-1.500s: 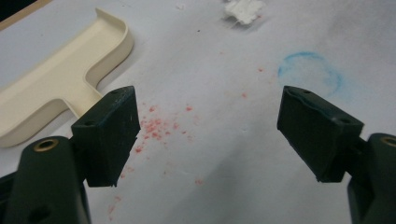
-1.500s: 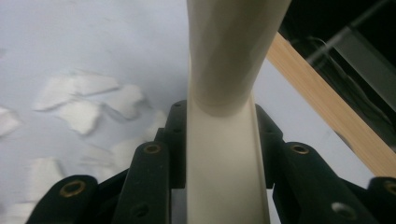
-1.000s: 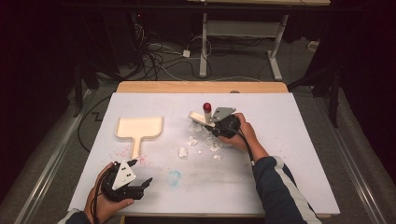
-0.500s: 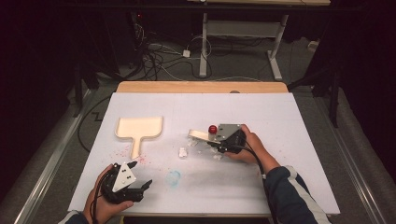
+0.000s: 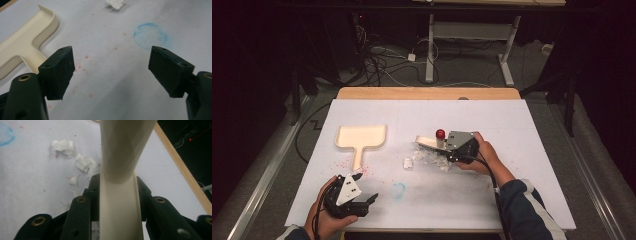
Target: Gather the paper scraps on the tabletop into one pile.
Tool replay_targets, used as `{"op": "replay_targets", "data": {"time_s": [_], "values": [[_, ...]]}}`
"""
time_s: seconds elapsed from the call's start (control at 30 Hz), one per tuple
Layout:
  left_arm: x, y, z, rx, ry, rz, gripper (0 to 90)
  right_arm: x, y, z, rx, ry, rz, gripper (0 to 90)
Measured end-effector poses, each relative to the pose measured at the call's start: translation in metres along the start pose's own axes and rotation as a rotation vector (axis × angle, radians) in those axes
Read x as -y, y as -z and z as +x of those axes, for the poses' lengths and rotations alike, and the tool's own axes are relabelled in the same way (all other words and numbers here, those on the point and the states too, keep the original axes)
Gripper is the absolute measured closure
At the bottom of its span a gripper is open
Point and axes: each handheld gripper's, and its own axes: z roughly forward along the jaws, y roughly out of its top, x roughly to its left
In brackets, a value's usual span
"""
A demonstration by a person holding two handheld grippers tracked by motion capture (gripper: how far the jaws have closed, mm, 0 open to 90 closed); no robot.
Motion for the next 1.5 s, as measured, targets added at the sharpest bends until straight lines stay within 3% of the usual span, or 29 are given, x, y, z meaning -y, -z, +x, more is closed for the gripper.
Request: {"op": "replay_targets", "data": {"time_s": [0.2,0.33,0.5,0.67,0.77,0.87,1.03,1.13,1.23,1.43,1.5], "values": [[0.0,-0.004,-0.001,0.037,-0.002,0.003,20.6,-0.001,0.011,-0.007,0.066,-0.074,-0.023,67.3],[-0.003,-0.007,-0.004,0.049,-0.037,0.0,20.6,0.0,0.019,-0.012,0.102,-0.186,-0.03,67.3],[-0.002,-0.006,-0.005,0.066,-0.031,-0.001,20.6,0.002,0.04,-0.015,0.136,-0.328,-0.081,67.3],[-0.003,-0.003,-0.005,0.051,-0.039,-0.007,20.5,0.006,0.062,-0.019,0.181,-0.464,-0.109,67.3],[-0.004,-0.003,-0.005,0.046,-0.041,-0.007,20.6,0.01,0.072,-0.017,0.239,-0.497,-0.075,67.3],[-0.005,-0.003,-0.006,0.041,-0.048,-0.009,20.6,0.018,0.076,-0.012,0.269,-0.525,-0.024,67.3],[-0.006,-0.001,-0.006,0.027,-0.062,-0.002,20.6,0.03,0.072,0.001,0.33,-0.576,0.095,67.3],[-0.005,0.001,-0.006,0.024,-0.06,-0.005,20.6,0.034,0.066,0.012,0.339,-0.615,0.177,67.3],[-0.005,0.003,-0.006,0.035,-0.053,-0.021,20.6,0.032,0.058,0.021,0.346,-0.61,0.22,67.3],[-0.006,0.002,-0.007,0.058,-0.058,-0.028,20.6,0.017,0.039,0.038,0.32,-0.599,0.21,67.3],[-0.006,0.001,-0.006,0.062,-0.061,-0.022,20.5,0.011,0.033,0.042,0.331,-0.574,0.21,67.3]]}}
